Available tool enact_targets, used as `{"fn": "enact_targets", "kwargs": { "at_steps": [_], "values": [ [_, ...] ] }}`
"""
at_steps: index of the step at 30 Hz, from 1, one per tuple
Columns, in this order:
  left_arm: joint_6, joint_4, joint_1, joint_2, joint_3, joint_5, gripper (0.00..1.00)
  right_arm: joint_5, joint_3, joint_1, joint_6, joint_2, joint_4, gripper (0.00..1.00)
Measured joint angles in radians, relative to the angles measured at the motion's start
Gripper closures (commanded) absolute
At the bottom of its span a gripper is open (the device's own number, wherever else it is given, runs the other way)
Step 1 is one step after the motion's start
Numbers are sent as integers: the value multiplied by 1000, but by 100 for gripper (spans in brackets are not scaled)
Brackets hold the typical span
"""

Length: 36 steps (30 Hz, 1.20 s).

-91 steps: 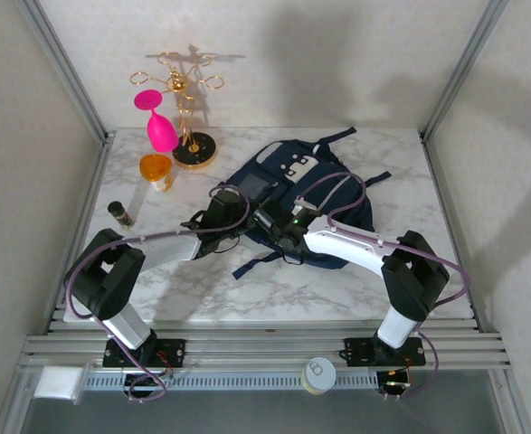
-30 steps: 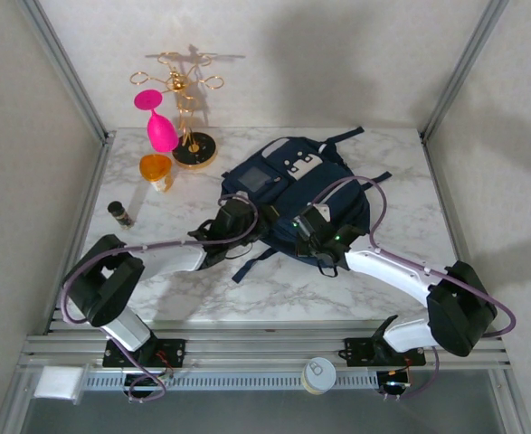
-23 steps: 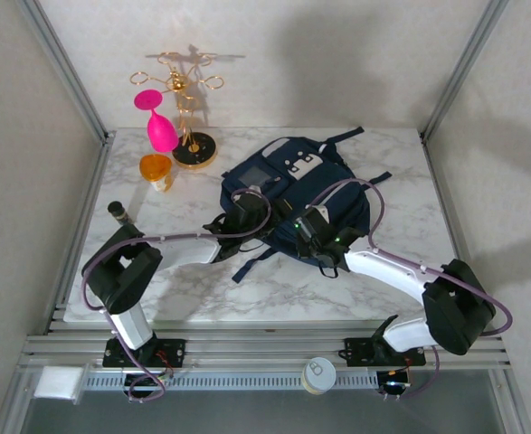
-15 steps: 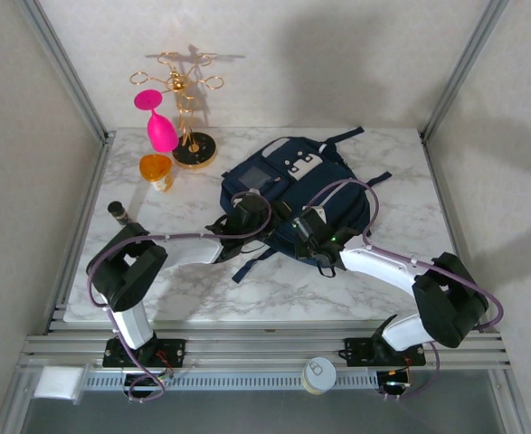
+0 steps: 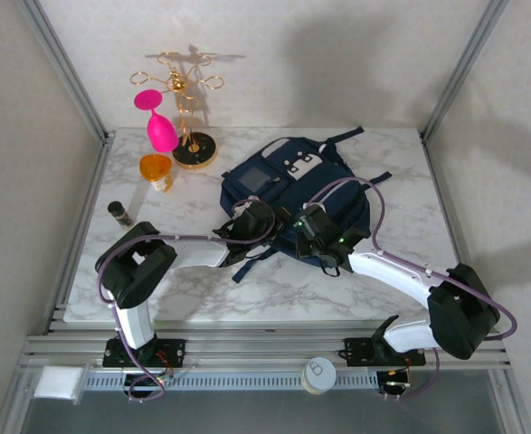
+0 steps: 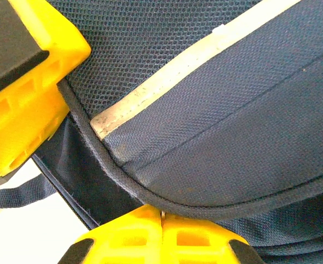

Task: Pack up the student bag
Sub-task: Zip the student bag at the center of the table.

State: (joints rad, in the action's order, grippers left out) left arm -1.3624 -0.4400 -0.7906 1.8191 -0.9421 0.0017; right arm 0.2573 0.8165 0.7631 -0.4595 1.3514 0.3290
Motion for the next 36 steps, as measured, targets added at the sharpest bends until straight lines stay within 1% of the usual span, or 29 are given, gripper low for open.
{"fn": "enact_targets", "kwargs": {
  "at_steps": [2, 8, 12, 15, 18, 20, 23, 25, 26, 28, 29, 31, 33, 36],
  "values": [
    [2, -13, 7, 6, 2, -2, 82, 0, 0, 10, -1, 0, 0, 100],
    [22, -57, 56, 5, 35, 37, 99, 24, 37, 66, -39, 44, 1, 100],
    [97, -15, 109, -27, 41, 77, 100, 57, 106, 113, -118, 117, 15, 100],
    [191, 45, 163, -63, 41, 113, 100, 65, 151, 127, -174, 145, 35, 100],
    [301, 124, 226, -88, 32, 149, 100, 95, 175, 130, -215, 145, 74, 100],
    [384, 189, 267, -88, 5, 192, 100, 123, 182, 130, -238, 142, 95, 100],
    [483, 267, 302, -88, -35, 248, 100, 139, 179, 116, -246, 120, 105, 100],
    [523, 295, 313, -88, -52, 276, 100, 135, 173, 101, -236, 99, 105, 100],
    [538, 305, 316, -89, -57, 288, 99, 132, 173, 96, -228, 92, 105, 100],
    [552, 311, 320, -95, -58, 306, 74, 127, 174, 99, -209, 86, 101, 100],
    [553, 310, 322, -102, -53, 309, 68, 125, 174, 105, -202, 85, 100, 100],
    [534, 301, 336, -134, -18, 301, 59, 124, 174, 108, -189, 84, 105, 100],
    [499, 292, 342, -187, 40, 286, 52, 124, 174, 108, -183, 84, 102, 100],
    [423, 263, 301, -279, 134, 270, 45, 124, 172, 108, -180, 85, 101, 100]
  ]
}}
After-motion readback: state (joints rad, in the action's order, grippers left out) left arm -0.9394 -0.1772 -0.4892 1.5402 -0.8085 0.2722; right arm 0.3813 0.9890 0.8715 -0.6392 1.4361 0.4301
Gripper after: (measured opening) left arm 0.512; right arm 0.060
